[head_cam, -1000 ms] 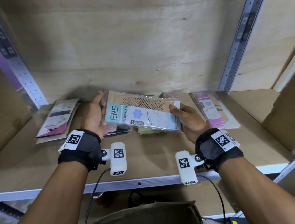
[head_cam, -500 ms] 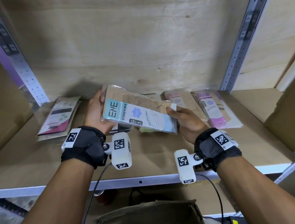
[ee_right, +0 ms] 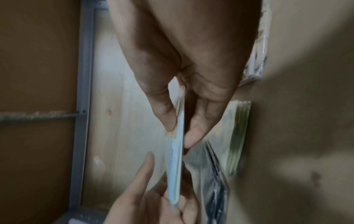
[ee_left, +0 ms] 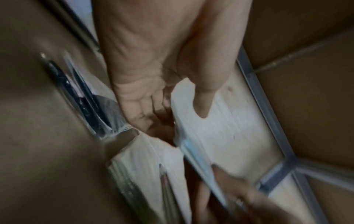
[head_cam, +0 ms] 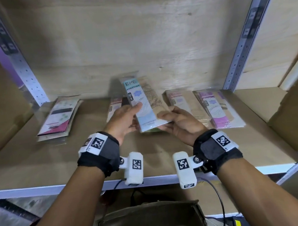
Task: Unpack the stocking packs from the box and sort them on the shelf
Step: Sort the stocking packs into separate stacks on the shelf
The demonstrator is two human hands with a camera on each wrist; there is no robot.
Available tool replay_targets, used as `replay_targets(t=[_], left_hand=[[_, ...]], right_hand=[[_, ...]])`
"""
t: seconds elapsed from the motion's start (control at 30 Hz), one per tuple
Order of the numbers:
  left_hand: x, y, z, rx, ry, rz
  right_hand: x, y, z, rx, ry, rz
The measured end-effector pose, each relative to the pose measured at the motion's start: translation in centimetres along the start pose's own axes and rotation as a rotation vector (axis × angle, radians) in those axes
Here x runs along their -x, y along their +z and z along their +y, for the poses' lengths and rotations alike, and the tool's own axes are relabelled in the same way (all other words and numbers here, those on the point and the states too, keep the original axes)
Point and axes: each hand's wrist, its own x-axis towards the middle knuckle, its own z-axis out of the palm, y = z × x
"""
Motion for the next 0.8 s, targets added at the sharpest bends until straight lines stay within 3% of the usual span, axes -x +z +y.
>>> replay_targets(t=[0.13, 0.37, 0.6, 0.7, 0.8], left_hand=[[-0.4, 0.9, -1.0, -0.198, 0.132, 0.169], [-0.5, 2.3, -1.7, -0.391, 0.363, 0.295], [-1.1, 4.5, -1.4, -0.423, 0.429, 0.244], [-2.3, 6.9, 0.5, -0.405, 0.389, 0.144], [-3.9, 10.5, 2.4, -0.469, 0.373, -0.049]], right_hand=[[0.4, 0.4, 0.3, 0.230, 0.008, -0.047], [0.6, -0.9, 0.3, 0.246, -0.013, -0.046], [1.0, -3.6, -0.7, 0.244, -0.019, -0.025], [1.0, -6.2, -3.2, 0.194, -0.053, 0.012], [1.0, -9.9, -5.8, 0.238, -0.101, 0.169]])
